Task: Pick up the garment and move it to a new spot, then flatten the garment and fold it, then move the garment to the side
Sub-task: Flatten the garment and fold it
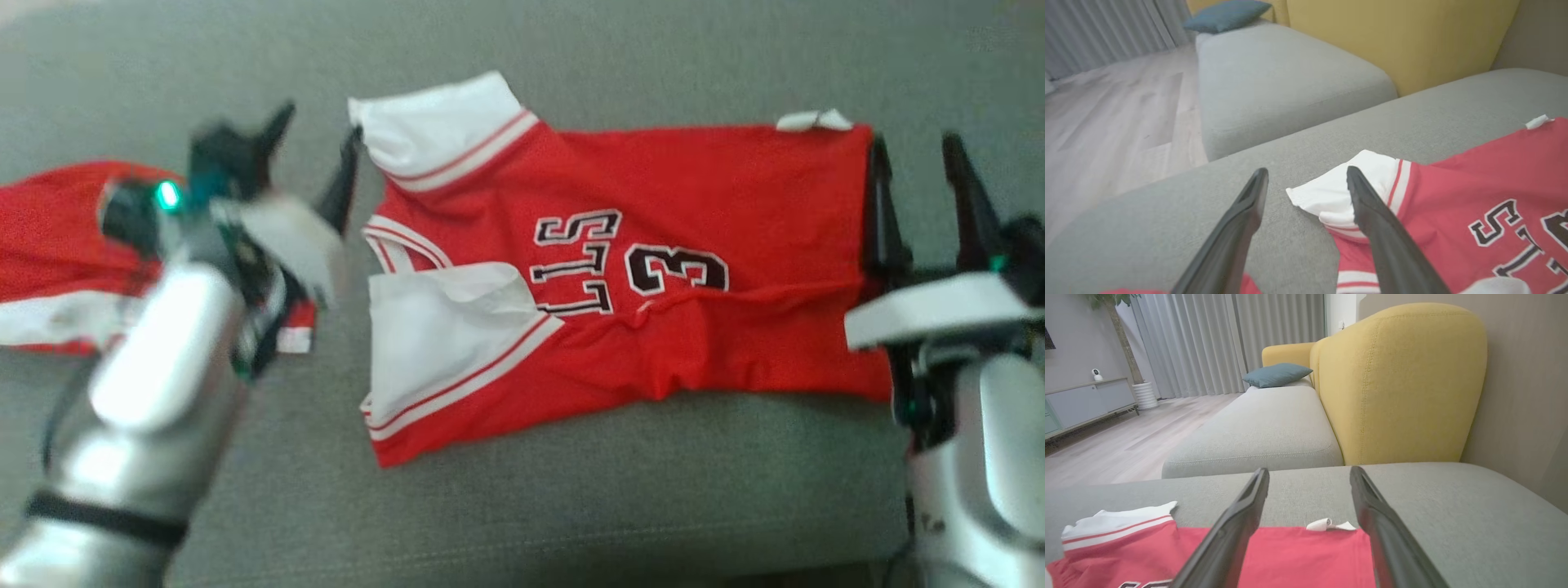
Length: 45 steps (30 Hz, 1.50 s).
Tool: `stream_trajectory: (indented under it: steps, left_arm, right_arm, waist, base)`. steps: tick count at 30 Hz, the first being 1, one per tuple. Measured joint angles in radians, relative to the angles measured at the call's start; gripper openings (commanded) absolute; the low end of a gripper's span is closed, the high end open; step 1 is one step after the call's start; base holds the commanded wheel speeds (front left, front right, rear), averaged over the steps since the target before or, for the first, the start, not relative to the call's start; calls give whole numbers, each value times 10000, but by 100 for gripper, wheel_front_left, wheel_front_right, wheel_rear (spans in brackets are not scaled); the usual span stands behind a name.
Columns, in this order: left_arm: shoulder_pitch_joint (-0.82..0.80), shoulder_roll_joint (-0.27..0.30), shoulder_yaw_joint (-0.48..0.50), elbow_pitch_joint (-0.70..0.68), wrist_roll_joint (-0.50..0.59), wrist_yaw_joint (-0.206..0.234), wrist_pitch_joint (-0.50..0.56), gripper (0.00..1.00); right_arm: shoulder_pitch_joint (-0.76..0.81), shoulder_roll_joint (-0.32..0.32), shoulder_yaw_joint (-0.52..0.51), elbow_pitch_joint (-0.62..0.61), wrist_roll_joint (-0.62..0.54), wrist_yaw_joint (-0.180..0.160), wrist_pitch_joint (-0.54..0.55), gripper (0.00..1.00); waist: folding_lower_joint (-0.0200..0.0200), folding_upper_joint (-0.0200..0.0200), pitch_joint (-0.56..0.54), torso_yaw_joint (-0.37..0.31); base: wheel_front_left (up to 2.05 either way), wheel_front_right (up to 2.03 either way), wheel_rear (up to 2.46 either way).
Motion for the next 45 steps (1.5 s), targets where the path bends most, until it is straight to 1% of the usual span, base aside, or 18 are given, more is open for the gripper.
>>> stream_trajectory:
  steps: [2, 4, 7, 9, 13, 18, 25, 28, 32, 33, 35, 37, 39, 42, 45]
  left_arm:
    - [-922, 21, 84, 779, -330, -550, 616, 100]
    - [-1755, 192, 65, 1547, -314, -989, 1080, 100]
    - [-2834, 263, 247, 2826, -817, -1400, 2163, 100]
    - [-3359, 255, 238, 3492, -1066, -1570, 2803, 100]
    - [-4049, 301, 196, 4393, -1239, -1714, 3404, 100]
    - [-4542, 418, -35, 5160, -1306, -1753, 3494, 100]
    - [-4781, 349, -401, 5733, -1505, -1758, 3519, 100]
    - [-4781, 232, -612, 5783, -1843, -1756, 3733, 100]
    - [-4817, 213, -1007, 5645, -2284, -1755, 4071, 100]
    - [-4834, 215, -1093, 5597, -2395, -1755, 4126, 84]
    - [-4840, 194, -1197, 5536, -2627, -1756, 4201, 0]
    - [-4841, 155, -1383, 5444, -2800, -1822, 4194, 0]
    - [-4841, 163, -1411, 5442, -2847, -1831, 3914, 0]
    - [-4846, 151, -1430, 5442, -2832, -1831, 3108, 0]
    - [-4933, 82, -1626, 5265, -2736, -1831, 2424, 0]
  right_arm:
    - [-454, -50, 194, -59, 2, 0, 81, 100]
    - [-841, -128, 320, -67, 46, 0, 86, 100]
    - [-1290, -232, 472, -79, 77, 0, 84, 100]
    - [-1493, -234, 537, -81, 159, 0, 84, 100]
    - [-1651, -244, 602, -79, 224, 0, 79, 100]
    - [-1655, -240, 512, -12, 242, 0, 63, 100]
    - [-1653, -228, 460, 105, 295, 0, -35, 100]
    - [-1653, -226, 443, 159, 293, 0, -35, 100]
    - [-1654, -226, 460, 211, 234, 2, -19, 100]
    - [-1656, -226, 462, 230, 215, 0, -13, 100]
    - [-1674, -230, 453, 320, 209, 0, 88, 100]
    - [-1732, -244, 453, 470, 209, 0, 230, 100]
    - [-1903, -293, 502, 652, 209, 0, 418, 100]
    - [-2303, -430, 520, 1087, 316, 0, 825, 100]
    - [-2777, -669, 293, 1870, 554, 0, 1469, 100]
  waist:
    - [0, 0, 424, -138]
    - [0, 0, 829, -310]
    - [0, 0, 1331, -611]
    - [0, 0, 1594, -837]
    - [1, 0, 1983, -1239]
    - [2, 0, 2250, -1530]
    - [1, 0, 2139, -1500]
    - [1, 0, 2088, -1456]
    - [1, 0, 2086, -1418]
    - [1, 0, 2090, -1409]
    - [1, 0, 2099, -1385]
    - [1, 0, 2104, -1348]
    - [1, 0, 2104, -1296]
    - [1, 0, 2084, -1178]
    - [1, 0, 2043, -999]
  base:
    - [0, 0, 0]
    - [0, 0, 0]
    - [0, 0, 0]
    - [0, 0, 0]
    - [0, 0, 0]
    - [0, 0, 0]
    - [0, 0, 0]
    - [0, 0, 0]
    - [0, 0, 0]
    - [0, 0, 0]
    - [0, 0, 0]
    - [0, 0, 0]
    - [0, 0, 0]
    - [0, 0, 0]
    - [0, 0, 0]
